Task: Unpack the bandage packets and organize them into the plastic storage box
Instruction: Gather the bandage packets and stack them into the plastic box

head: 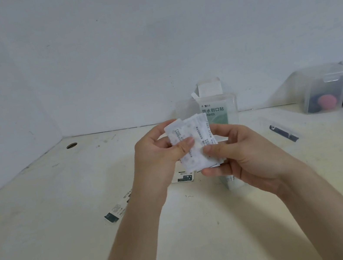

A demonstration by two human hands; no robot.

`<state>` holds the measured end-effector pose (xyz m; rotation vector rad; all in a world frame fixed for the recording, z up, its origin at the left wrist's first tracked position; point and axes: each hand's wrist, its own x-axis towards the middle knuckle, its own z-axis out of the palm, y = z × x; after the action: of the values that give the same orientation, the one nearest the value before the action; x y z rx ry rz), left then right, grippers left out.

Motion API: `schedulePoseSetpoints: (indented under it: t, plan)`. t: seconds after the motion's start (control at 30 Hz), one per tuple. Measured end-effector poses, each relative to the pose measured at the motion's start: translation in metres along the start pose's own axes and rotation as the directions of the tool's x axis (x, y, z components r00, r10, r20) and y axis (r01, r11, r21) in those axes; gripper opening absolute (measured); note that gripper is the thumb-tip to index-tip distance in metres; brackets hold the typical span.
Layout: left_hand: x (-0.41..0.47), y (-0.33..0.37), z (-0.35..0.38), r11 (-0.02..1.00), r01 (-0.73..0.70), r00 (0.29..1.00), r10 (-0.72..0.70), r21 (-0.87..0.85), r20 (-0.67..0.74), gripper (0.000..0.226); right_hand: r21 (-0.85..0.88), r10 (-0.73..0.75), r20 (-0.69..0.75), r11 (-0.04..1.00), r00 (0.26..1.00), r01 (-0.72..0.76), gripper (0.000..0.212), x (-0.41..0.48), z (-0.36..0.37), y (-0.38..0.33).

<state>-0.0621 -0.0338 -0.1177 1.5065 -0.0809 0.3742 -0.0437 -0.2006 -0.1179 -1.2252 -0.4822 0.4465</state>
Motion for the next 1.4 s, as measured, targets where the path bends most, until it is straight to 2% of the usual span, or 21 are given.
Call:
schedulePoseSetpoints:
  t: [0.2,0.33,0.43,0.57,0.63,0.7,0.77,0.83,0.9,0.97,1.03,1.1,1.2,1.33,1.4]
  plan:
    - [0.004,-0.004,-0.01,0.994,0.049,0.999,-0.049,-0.096,0.003,0.039,-0.183,-0.113,-0.17,0.98,0.979,0.081,0.033,0.007,0.006,0.007]
    - [0.007,-0.006,-0.002,0.995,0.03,1.0,-0.03,-0.091,0.008,0.037,-0.259,-0.157,-0.159,0.959,0.975,0.112,0.031,0.009,0.009,0.009]
    - [0.009,-0.009,0.014,0.991,0.021,0.999,-0.017,-0.129,0.029,0.044,-0.152,-0.107,-0.142,0.985,0.984,0.085,0.026,0.008,0.011,0.008]
    - [0.011,-0.012,0.039,0.997,0.039,0.997,-0.034,-0.07,0.066,0.047,-0.027,-0.057,-0.16,0.998,0.986,0.053,0.026,0.006,0.007,0.006]
    - [0.013,-0.01,0.041,0.985,0.1,0.99,-0.083,-0.141,0.118,0.039,0.019,-0.037,-0.097,0.999,0.995,0.039,0.026,0.005,0.001,0.004]
    - [0.015,-0.008,0.041,0.942,0.168,0.978,-0.122,-0.289,0.17,0.033,0.066,-0.008,-0.015,0.998,1.0,0.009,0.026,0.003,-0.008,0.001]
    - [0.014,-0.005,0.039,0.896,0.188,0.969,-0.102,-0.402,0.227,0.031,0.151,0.027,0.081,0.988,0.996,-0.039,0.025,0.001,-0.013,0.0]
    - [0.015,-0.002,0.038,0.888,0.141,0.961,-0.017,-0.438,0.275,0.028,0.281,0.051,0.182,0.954,0.982,-0.102,0.027,0.0,-0.017,0.001]
    - [0.014,0.003,0.036,0.931,0.024,0.962,0.077,-0.365,0.261,0.027,0.38,0.069,0.306,0.905,0.949,-0.189,0.028,0.0,-0.018,0.004]
    - [0.015,0.007,0.036,0.973,-0.143,0.964,0.178,-0.181,0.198,0.026,0.423,0.085,0.423,0.862,0.902,-0.28,0.023,0.001,-0.019,0.005]
    - [0.017,0.011,0.039,0.962,-0.271,0.956,0.265,0.027,0.129,0.026,0.452,0.099,0.464,0.828,0.88,-0.332,0.018,0.001,-0.018,0.006]
    - [0.018,0.013,0.044,0.929,-0.326,0.945,0.318,0.178,0.071,0.036,0.451,0.121,0.426,0.831,0.897,-0.326,0.015,0.001,-0.018,0.005]
    - [0.019,0.011,0.045,0.884,-0.364,0.931,0.351,0.293,0.097,0.043,0.375,0.145,0.324,0.888,0.935,-0.268,0.014,0.001,-0.02,0.002]
    - [0.02,0.01,0.04,0.908,-0.33,0.934,0.272,0.26,0.233,0.02,0.328,0.139,0.177,0.925,0.974,-0.191,0.015,-0.002,-0.025,-0.002]
    - [0.021,0.008,0.038,0.92,-0.284,0.943,0.217,0.27,0.252,0.024,0.293,0.127,0.131,0.942,0.983,-0.161,0.021,-0.004,-0.029,-0.004]
